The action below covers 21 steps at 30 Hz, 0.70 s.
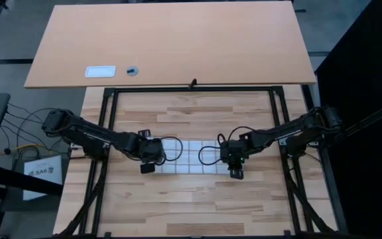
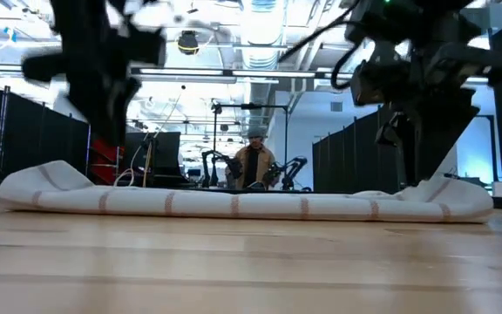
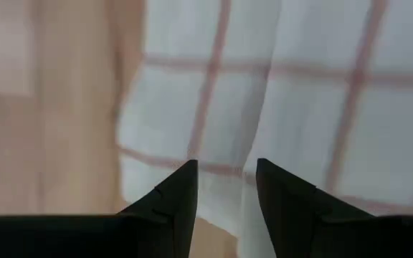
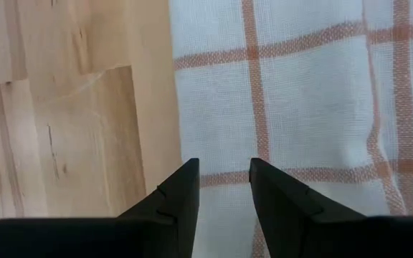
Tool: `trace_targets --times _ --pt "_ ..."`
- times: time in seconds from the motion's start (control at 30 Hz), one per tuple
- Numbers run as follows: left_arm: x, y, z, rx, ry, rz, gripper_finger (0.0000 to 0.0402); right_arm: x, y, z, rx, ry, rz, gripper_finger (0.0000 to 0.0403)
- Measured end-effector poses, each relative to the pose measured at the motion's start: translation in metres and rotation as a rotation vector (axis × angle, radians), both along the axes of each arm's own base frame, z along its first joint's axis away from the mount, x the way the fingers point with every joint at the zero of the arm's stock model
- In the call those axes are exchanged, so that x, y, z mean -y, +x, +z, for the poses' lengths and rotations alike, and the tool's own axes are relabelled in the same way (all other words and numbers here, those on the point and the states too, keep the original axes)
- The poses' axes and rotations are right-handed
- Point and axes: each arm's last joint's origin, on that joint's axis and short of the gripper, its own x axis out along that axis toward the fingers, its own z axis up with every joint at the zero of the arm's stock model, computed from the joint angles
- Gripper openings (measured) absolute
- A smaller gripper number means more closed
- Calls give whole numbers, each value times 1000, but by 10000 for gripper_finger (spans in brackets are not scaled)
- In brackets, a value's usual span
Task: Roll towel
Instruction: Fold the white checkered towel
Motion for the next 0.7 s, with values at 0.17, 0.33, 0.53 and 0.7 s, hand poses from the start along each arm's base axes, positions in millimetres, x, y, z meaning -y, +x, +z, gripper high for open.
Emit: trace_targets --times 0.17,0.33,0.53,0.7 --pt "24 14 46 125 -31 -90 125 -17 6 20 7 0 56 113" --pt "56 8 55 85 -32 -169 125 -39 2 35 -19 -116 119 113" --pt "92 -9 47 122 24 -100 125 -57 -6 41 -51 -146 101 113" --pt "97 -12 48 160 55 -93 132 -57 -6 40 -50 -152 116 133"
